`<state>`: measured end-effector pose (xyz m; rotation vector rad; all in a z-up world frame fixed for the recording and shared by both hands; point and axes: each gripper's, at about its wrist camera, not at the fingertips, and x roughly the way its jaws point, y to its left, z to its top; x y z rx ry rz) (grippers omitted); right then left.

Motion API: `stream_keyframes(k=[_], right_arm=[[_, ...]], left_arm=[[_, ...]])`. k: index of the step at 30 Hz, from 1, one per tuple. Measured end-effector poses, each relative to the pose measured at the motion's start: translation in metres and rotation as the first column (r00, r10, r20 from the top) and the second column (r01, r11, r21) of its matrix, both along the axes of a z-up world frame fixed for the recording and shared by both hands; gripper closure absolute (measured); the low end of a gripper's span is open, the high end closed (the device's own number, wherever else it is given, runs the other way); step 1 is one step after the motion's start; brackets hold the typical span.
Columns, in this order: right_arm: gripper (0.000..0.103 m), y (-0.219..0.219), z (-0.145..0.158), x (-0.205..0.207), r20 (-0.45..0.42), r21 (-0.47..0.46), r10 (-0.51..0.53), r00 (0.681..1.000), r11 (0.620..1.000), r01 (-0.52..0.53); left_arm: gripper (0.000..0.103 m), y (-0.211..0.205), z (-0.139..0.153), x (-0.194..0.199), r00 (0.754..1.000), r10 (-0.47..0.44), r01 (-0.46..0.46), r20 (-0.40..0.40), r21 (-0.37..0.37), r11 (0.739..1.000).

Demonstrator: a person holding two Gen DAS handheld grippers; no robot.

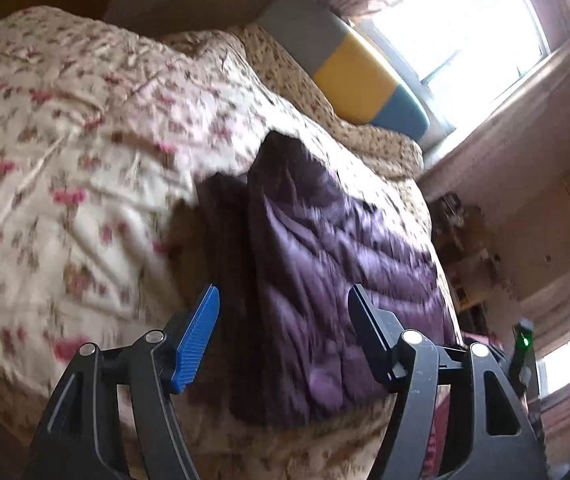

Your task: Fold large clothes

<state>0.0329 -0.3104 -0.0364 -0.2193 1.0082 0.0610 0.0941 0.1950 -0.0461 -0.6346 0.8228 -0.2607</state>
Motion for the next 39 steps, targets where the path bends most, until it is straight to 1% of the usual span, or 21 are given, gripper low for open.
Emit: stream_keyframes(k=[2, 5, 9, 10, 11, 12, 13, 14, 15, 16, 17, 18, 20, 23, 26, 31, 33, 35, 37, 38, 39], right_arm=[[0.026, 0.0, 0.005, 0.016, 0.016, 0.02, -0.014, 1.0, 1.0, 0.013], [0.026, 0.002, 0.009, 0.05, 0.042, 0.035, -0.042, 0.998, 0.999, 0.041], [0.026, -0.003, 0.005, 0.102, 0.01, 0.122, -0.098, 0.995, 0.988, 0.096], [0.026, -0.005, 0.002, 0.116, -0.002, 0.14, -0.117, 0.993, 0.983, 0.116], [0.026, -0.007, -0.002, 0.13, -0.022, 0.158, -0.138, 0.99, 0.978, 0.14], [0.026, -0.009, -0.007, 0.14, -0.044, 0.181, -0.147, 0.988, 0.972, 0.152], [0.026, -0.011, -0.013, 0.15, -0.082, 0.22, -0.146, 0.986, 0.962, 0.161], [0.039, -0.012, -0.02, 0.159, -0.119, 0.257, -0.142, 0.983, 0.952, 0.168], [0.071, -0.01, -0.024, 0.163, -0.139, 0.26, -0.136, 0.981, 0.951, 0.168], [0.085, -0.007, -0.026, 0.165, -0.139, 0.246, -0.126, 0.982, 0.956, 0.157], [0.095, -0.003, -0.024, 0.166, -0.115, 0.217, -0.117, 0.986, 0.966, 0.14], [0.099, 0.002, -0.02, 0.165, -0.089, 0.192, -0.114, 0.989, 0.973, 0.13], [0.1, 0.007, -0.012, 0.162, -0.014, 0.113, -0.125, 0.992, 0.986, 0.126], [0.1, 0.018, -0.013, 0.162, 0.069, -0.026, -0.138, 0.988, 0.99, 0.14], [0.1, 0.025, -0.029, 0.168, 0.085, -0.101, -0.157, 0.984, 0.981, 0.165], [0.099, 0.032, -0.064, 0.18, 0.073, -0.154, -0.198, 0.977, 0.966, 0.207], [0.096, 0.032, -0.072, 0.183, 0.073, -0.162, -0.207, 0.976, 0.963, 0.216], [0.095, 0.032, -0.081, 0.185, 0.074, -0.164, -0.209, 0.975, 0.962, 0.218], [0.094, 0.033, -0.087, 0.185, 0.08, -0.171, -0.207, 0.975, 0.961, 0.218], [0.094, 0.034, -0.092, 0.186, 0.087, -0.181, -0.208, 0.974, 0.958, 0.221], [0.094, 0.036, -0.095, 0.187, 0.092, -0.187, -0.207, 0.974, 0.957, 0.221]], left_arm=[[0.037, -0.001, 0.003, 0.023, 1.0, 0.018, -0.018, -0.005, 0.013, 1.0], [0.037, -0.007, 0.005, 0.055, 1.0, 0.014, -0.014, -0.007, 0.025, 1.0], [0.039, -0.014, -0.001, 0.095, 0.999, 0.008, -0.007, -0.05, 0.019, 1.0], [0.048, -0.016, -0.003, 0.103, 0.998, 0.003, -0.002, -0.059, 0.017, 1.0], [0.051, -0.018, -0.006, 0.111, 0.997, 0.008, -0.006, -0.077, 0.027, 1.0], [0.058, -0.02, -0.008, 0.114, 0.996, 0.009, -0.007, -0.087, 0.031, 1.0], [0.071, -0.022, -0.009, 0.12, 0.996, 0.003, 0.0, -0.095, 0.036, 0.999], [0.078, -0.024, -0.01, 0.124, 0.995, 0.004, 0.001, -0.1, 0.052, 0.999], [0.09, -0.027, -0.01, 0.125, 0.994, 0.01, -0.002, -0.106, 0.08, 0.997], [0.098, -0.028, -0.009, 0.126, 0.994, 0.016, -0.004, -0.106, 0.11, 0.994], [0.098, -0.029, -0.007, 0.126, 0.994, 0.025, -0.011, -0.102, 0.135, 0.991], [0.098, -0.029, -0.005, 0.126, 0.995, 0.034, -0.02, -0.09, 0.161, 0.987], [0.098, -0.028, 0.0, 0.125, 0.996, 0.06, -0.044, -0.07, 0.207, 0.977], [0.098, -0.033, 0.002, 0.135, 0.993, 0.104, -0.081, -0.054, 0.327, 0.942], [0.098, -0.039, -0.008, 0.151, 0.988, 0.133, -0.094, -0.075, 0.387, 0.917], [0.098, -0.047, -0.038, 0.171, 0.972, 0.189, -0.099, -0.138, 0.488, 0.867], [0.098, -0.048, -0.055, 0.178, 0.961, 0.227, -0.106, -0.158, 0.547, 0.83], [0.098, -0.045, -0.07, 0.182, 0.95, 0.258, -0.116, -0.175, 0.571, 0.813], [0.098, -0.047, -0.073, 0.183, 0.951, 0.274, -0.138, -0.144, 0.596, 0.791], [0.098, -0.052, -0.074, 0.185, 0.952, 0.275, -0.135, -0.133, 0.626, 0.768], [0.098, -0.056, -0.074, 0.185, 0.954, 0.275, -0.134, -0.123, 0.646, 0.751]])
